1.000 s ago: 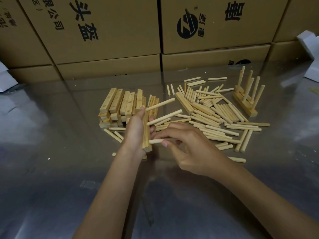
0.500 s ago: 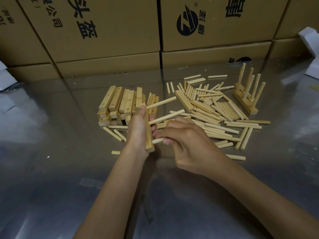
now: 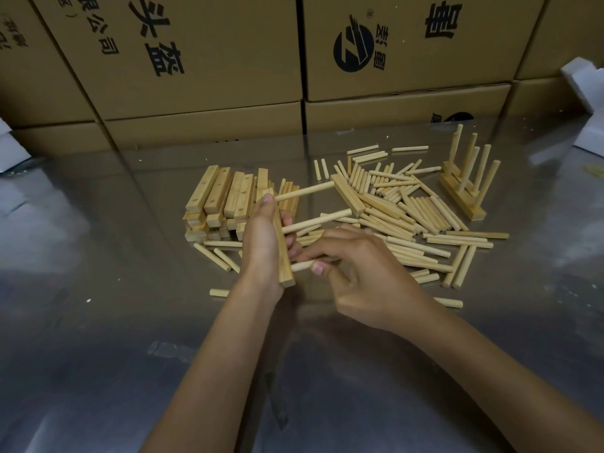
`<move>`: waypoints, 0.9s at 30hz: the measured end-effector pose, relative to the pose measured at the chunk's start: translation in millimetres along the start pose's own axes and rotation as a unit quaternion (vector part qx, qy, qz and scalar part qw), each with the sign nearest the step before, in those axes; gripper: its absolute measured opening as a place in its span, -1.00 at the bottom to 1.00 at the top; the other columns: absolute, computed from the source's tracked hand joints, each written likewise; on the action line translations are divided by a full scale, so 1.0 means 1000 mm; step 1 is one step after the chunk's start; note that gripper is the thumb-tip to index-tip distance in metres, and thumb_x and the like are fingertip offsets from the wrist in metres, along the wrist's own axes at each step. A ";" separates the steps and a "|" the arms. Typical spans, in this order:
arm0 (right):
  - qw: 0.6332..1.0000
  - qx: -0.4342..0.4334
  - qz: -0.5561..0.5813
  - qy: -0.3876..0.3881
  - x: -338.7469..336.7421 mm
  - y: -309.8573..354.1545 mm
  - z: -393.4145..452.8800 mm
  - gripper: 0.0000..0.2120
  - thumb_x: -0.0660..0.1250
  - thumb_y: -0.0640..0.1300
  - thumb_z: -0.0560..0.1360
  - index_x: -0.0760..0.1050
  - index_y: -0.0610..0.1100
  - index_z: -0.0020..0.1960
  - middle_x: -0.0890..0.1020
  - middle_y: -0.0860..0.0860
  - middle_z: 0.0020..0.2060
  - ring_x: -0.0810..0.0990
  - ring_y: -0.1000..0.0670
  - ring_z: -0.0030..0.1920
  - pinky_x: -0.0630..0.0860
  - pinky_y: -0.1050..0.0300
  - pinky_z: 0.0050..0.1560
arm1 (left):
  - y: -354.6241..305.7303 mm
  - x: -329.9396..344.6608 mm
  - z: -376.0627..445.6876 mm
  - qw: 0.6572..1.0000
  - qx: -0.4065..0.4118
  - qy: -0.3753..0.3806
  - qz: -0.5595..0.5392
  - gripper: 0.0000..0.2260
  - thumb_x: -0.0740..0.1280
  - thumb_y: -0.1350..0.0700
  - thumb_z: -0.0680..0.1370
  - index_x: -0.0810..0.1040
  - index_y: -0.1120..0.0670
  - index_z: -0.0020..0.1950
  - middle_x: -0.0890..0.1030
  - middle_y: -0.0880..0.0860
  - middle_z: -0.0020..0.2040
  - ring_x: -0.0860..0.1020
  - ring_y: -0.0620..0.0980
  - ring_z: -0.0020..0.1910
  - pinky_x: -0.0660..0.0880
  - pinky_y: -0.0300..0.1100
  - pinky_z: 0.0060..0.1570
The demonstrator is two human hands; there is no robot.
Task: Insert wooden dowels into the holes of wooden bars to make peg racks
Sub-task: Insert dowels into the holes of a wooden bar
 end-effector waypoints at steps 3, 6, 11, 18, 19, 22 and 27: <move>0.999 0.008 -0.016 -0.039 -0.009 -0.002 0.000 -0.79 0.44 -0.14 0.49 0.66 0.06 0.10 0.60 0.31 -0.06 0.45 0.14 0.11 0.21 0.12 0.24 | -0.004 -0.004 0.003 0.999 0.016 -0.005 -0.030 -0.67 0.17 -0.14 0.67 0.54 0.06 0.22 0.47 -0.06 -0.35 0.34 -0.13 -0.48 0.32 -0.27 -0.52; 0.986 0.013 -0.036 -0.159 -0.022 -0.002 0.000 -0.86 0.47 -0.06 0.47 0.61 -0.01 0.02 0.59 0.20 -0.04 0.47 0.12 0.06 0.28 0.10 0.16 | -0.007 -0.015 0.006 0.997 0.036 -0.047 -0.043 -0.66 0.15 -0.12 0.68 0.53 0.08 0.23 0.47 -0.06 -0.34 0.36 -0.13 -0.49 0.34 -0.28 -0.51; 0.978 0.171 0.094 -0.078 -0.012 -0.020 -0.001 -0.60 0.31 0.20 0.53 0.58 -0.09 -0.29 0.58 0.00 -0.41 0.51 0.01 -0.35 0.46 0.01 -0.26 | -0.010 -0.022 0.009 0.991 0.077 -0.088 -0.068 -0.52 0.09 -0.15 0.69 0.42 0.16 0.44 0.47 0.00 -0.25 0.38 -0.11 -0.47 0.35 -0.27 -0.49; 0.917 0.281 0.283 -0.001 0.014 -0.023 -0.003 -0.80 0.45 0.02 0.50 0.69 -0.11 -0.13 0.70 -0.04 -0.26 0.54 0.22 -0.33 0.42 0.33 -0.24 | -0.007 0.000 0.001 0.987 0.132 -0.031 -0.082 -0.81 0.10 -0.07 0.71 0.43 -0.06 0.23 0.54 -0.05 -0.24 0.50 -0.05 -0.28 0.50 -0.08 -0.18; 0.913 0.293 0.283 -0.027 0.008 -0.029 -0.003 -0.83 0.46 -0.01 0.49 0.69 -0.11 -0.12 0.69 -0.03 -0.27 0.53 0.23 -0.34 0.41 0.36 -0.26 | -0.007 0.003 0.002 0.988 0.127 -0.005 -0.089 -0.82 0.11 -0.04 0.71 0.43 -0.06 0.25 0.57 -0.04 -0.22 0.55 -0.05 -0.25 0.54 -0.08 -0.16; 0.916 0.303 0.249 -0.084 -0.017 -0.049 -0.001 -0.89 0.46 -0.06 0.50 0.70 -0.10 -0.09 0.64 0.03 -0.29 0.48 0.27 -0.38 0.35 0.47 -0.36 | -0.007 0.011 0.000 0.991 0.099 0.076 -0.055 -0.73 0.14 0.05 0.71 0.37 0.00 0.41 0.63 0.05 0.12 0.69 0.08 0.01 0.62 -0.03 -0.13; 0.930 0.317 0.096 -0.158 -0.067 -0.099 -0.010 -0.95 0.43 0.00 0.52 0.63 0.05 -0.08 0.62 0.12 -0.20 0.55 0.10 -0.15 0.47 0.18 -0.18 | 0.006 0.017 -0.004 0.989 0.059 0.121 0.061 -0.50 0.26 0.11 0.66 0.19 -0.05 0.58 0.63 0.10 0.18 0.69 0.11 0.05 0.66 -0.03 -0.08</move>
Point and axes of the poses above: each hand's wrist, its own z-axis towards the middle knuckle, its own x-axis out of the palm, y = z × x, the point moved 5 cm from there along z, towards the middle knuckle
